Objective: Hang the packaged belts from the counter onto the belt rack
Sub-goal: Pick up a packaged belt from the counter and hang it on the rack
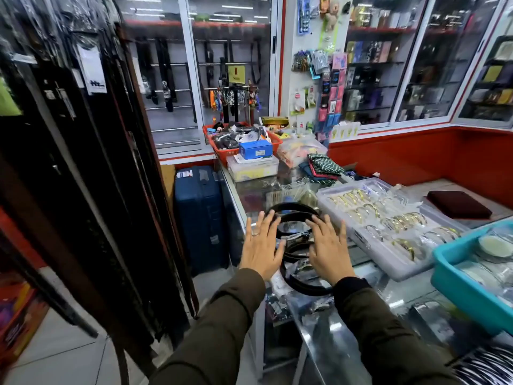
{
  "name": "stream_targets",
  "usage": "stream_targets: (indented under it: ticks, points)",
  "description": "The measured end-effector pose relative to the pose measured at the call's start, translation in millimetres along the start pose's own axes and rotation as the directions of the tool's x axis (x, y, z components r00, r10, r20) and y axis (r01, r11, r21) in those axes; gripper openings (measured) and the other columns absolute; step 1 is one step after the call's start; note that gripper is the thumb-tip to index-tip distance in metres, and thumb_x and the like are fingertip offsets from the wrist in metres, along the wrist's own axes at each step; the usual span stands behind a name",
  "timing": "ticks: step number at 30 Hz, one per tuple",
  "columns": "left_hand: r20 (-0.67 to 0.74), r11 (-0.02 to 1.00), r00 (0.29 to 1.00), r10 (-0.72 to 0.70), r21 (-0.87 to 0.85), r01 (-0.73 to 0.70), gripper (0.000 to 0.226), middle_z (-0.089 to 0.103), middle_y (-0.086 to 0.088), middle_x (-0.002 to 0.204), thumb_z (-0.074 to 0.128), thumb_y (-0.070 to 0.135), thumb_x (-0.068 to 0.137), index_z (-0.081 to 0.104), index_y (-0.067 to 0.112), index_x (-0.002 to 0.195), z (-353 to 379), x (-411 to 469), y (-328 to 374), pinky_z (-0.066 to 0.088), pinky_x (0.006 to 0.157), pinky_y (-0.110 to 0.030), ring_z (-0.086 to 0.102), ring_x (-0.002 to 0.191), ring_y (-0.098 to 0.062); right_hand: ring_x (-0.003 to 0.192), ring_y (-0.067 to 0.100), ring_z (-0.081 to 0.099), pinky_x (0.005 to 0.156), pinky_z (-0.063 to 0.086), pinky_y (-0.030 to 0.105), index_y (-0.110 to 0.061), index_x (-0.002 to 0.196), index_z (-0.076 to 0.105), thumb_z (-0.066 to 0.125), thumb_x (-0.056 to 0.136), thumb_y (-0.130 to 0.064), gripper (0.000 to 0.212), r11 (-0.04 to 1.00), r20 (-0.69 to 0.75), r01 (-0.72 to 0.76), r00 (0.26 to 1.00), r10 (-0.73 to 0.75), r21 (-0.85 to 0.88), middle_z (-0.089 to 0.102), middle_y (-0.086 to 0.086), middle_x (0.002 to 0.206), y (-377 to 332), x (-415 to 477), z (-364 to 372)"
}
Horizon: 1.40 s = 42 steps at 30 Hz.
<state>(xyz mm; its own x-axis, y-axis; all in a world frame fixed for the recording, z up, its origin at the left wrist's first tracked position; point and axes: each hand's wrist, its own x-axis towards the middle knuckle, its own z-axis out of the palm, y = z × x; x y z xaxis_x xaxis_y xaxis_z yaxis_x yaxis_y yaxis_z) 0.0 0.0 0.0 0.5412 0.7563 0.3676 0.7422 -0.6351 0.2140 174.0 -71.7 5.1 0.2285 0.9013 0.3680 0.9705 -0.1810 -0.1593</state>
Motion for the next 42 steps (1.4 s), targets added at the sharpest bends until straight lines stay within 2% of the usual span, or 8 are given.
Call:
stream_targets:
  ticks: [4, 8, 12, 16, 20, 32, 38, 42]
  points:
    - [0.290, 0.997, 0.954, 0.075, -0.027, -0.071, 0.104, 0.022, 0.000, 0.168, -0.003, 0.083, 0.082, 0.024, 0.018, 0.159, 18, -4, 4, -0.017, 0.125, -0.046, 0.004, 0.158, -0.019, 0.157, 0.025, 0.017, 0.118, -0.016, 0.064, -0.020, 0.153, 0.034, 0.055, 0.095, -0.024, 0.062, 0.995, 0.355, 0.029, 0.935, 0.008, -0.098, 0.038, 0.003, 0.159, 12, -7, 6]
    - [0.396, 0.991, 0.909, 0.128, -0.018, -0.131, 0.095, 0.045, -0.003, 0.156, 0.028, 0.082, 0.083, 0.039, 0.017, 0.151, 26, -4, 14, -0.008, 0.126, -0.054, 0.027, 0.152, -0.023, 0.143, 0.020, 0.044, 0.117, -0.020, 0.063, -0.031, 0.138, 0.054, 0.058, 0.092, -0.031, 0.046, 0.999, 0.435, 0.035, 0.900, -0.013, -0.041, 0.061, -0.003, 0.139, 11, -5, 10]
    - [0.334, 0.988, 0.934, 0.126, 0.037, -0.147, 0.054, 0.061, -0.005, 0.133, 0.048, 0.052, 0.097, 0.054, 0.019, 0.138, 29, -2, 20, -0.005, 0.126, -0.049, 0.052, 0.132, -0.026, 0.128, 0.021, 0.057, 0.119, -0.016, 0.056, -0.029, 0.119, 0.066, 0.056, 0.091, -0.022, 0.031, 0.999, 0.371, 0.019, 0.929, -0.002, -0.041, 0.072, -0.004, 0.121, 16, -6, 14]
    - [0.279, 0.992, 0.955, 0.098, 0.048, -0.116, 0.033, 0.067, -0.002, 0.119, 0.052, 0.038, 0.098, 0.062, 0.021, 0.125, 31, -1, 22, -0.002, 0.126, -0.044, 0.059, 0.121, -0.025, 0.123, 0.024, 0.060, 0.124, 0.013, 0.045, -0.028, 0.120, 0.068, 0.060, 0.093, -0.025, 0.029, 0.997, 0.337, 0.040, 0.941, -0.018, -0.058, 0.074, 0.000, 0.118, 18, -7, 10]
    - [0.201, 0.996, 0.975, 0.091, 0.000, -0.093, 0.031, 0.068, -0.002, 0.118, 0.052, 0.033, 0.098, 0.063, 0.021, 0.125, 27, -2, 21, 0.006, 0.128, -0.041, 0.059, 0.119, -0.025, 0.112, 0.030, 0.066, 0.093, 0.053, 0.040, -0.026, 0.122, 0.070, 0.065, 0.092, -0.024, 0.031, 0.999, 0.262, 0.036, 0.964, -0.034, -0.004, 0.074, 0.007, 0.112, 14, -9, 0]
    - [-0.210, 0.994, 0.973, 0.097, -0.023, -0.104, 0.029, 0.067, 0.001, 0.117, 0.055, 0.029, 0.094, 0.065, 0.022, 0.121, -40, -23, -49, 0.030, 0.121, -0.040, 0.058, 0.118, -0.022, 0.099, 0.033, 0.069, 0.079, 0.054, 0.040, -0.030, 0.124, 0.069, 0.064, 0.092, -0.035, 0.032, 0.952, 0.036, 0.303, 0.952, -0.305, 0.047, 0.077, 0.007, 0.103, -65, 24, -29]
    - [-0.390, 0.987, 0.909, -0.145, -0.125, 0.103, 0.034, 0.052, -0.001, 0.135, 0.061, 0.039, 0.095, 0.062, 0.025, 0.127, -81, -55, -94, 0.043, 0.110, -0.038, 0.050, 0.127, -0.020, 0.106, 0.031, 0.069, 0.078, 0.053, 0.039, -0.024, 0.128, 0.067, 0.064, 0.094, -0.036, 0.036, 0.909, 0.073, 0.335, 0.929, -0.362, 0.247, 0.077, 0.008, 0.111, -127, 36, -31]
    - [-0.284, 0.701, 0.802, -0.525, -0.678, 0.219, 0.033, 0.061, 0.005, 0.117, 0.071, 0.034, 0.092, 0.061, 0.027, 0.122, -102, -72, -103, 0.057, 0.084, -0.028, 0.064, 0.099, -0.008, 0.100, 0.024, 0.071, 0.075, 0.049, 0.031, -0.018, 0.113, 0.072, 0.069, 0.092, -0.028, 0.023, 0.791, 0.118, 0.274, 0.910, -0.398, 0.548, 0.077, 0.004, 0.104, -164, 42, -27]
